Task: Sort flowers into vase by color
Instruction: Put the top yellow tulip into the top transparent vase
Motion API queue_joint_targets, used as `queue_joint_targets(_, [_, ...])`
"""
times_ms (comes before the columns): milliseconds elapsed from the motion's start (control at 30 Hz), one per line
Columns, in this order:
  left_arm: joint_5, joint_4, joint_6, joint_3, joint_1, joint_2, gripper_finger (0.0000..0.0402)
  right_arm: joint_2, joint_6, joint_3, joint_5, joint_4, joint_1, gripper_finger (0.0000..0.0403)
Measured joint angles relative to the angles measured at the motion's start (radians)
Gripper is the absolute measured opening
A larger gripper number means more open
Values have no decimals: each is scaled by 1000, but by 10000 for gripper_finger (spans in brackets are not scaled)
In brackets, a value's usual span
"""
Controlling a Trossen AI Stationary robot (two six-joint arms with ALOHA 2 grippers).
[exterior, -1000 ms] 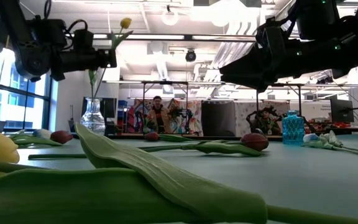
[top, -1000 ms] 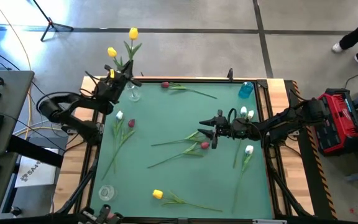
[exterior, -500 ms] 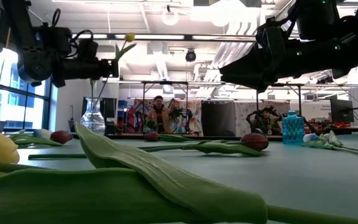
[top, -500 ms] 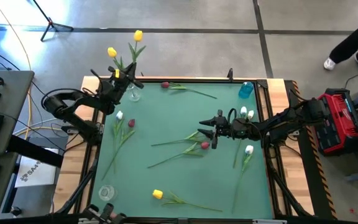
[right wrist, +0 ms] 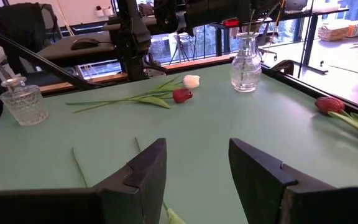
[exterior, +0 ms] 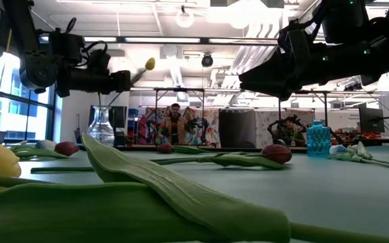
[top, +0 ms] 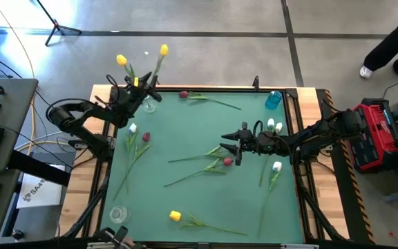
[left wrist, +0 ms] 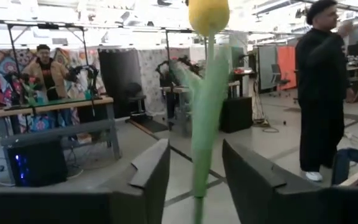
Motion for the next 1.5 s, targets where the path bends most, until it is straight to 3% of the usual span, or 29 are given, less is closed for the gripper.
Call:
queue_joint_targets(367, [-6,-81,66,0,-59,-115,157,0,0,0,0,0,0,162])
queue_joint_targets(733, [-292,-411,165,0,-174,-467,157,0,13,0,2,0,-1,162])
queue_joint_targets(833, [-285,-527,91,0,-215,-563,157,0,74,0,15,-2,-17,162])
queue_joint_targets(900, [-208,-626,8,0,-245,-603,156,0,97,0,21,-10,-31,162])
queue_joint_targets(1000, [-75,-707,-38,0,-291,-604,153,0,100,0,21,-6,-48,162])
queue_joint_targets(1100, [-27,-736,-7,0,-338,-559,142,0,111,1,20,-1,-59,162])
queue_joint_targets(1500, [-334,-693,11,65,-300,-306,108,0,127,3,20,14,-62,162])
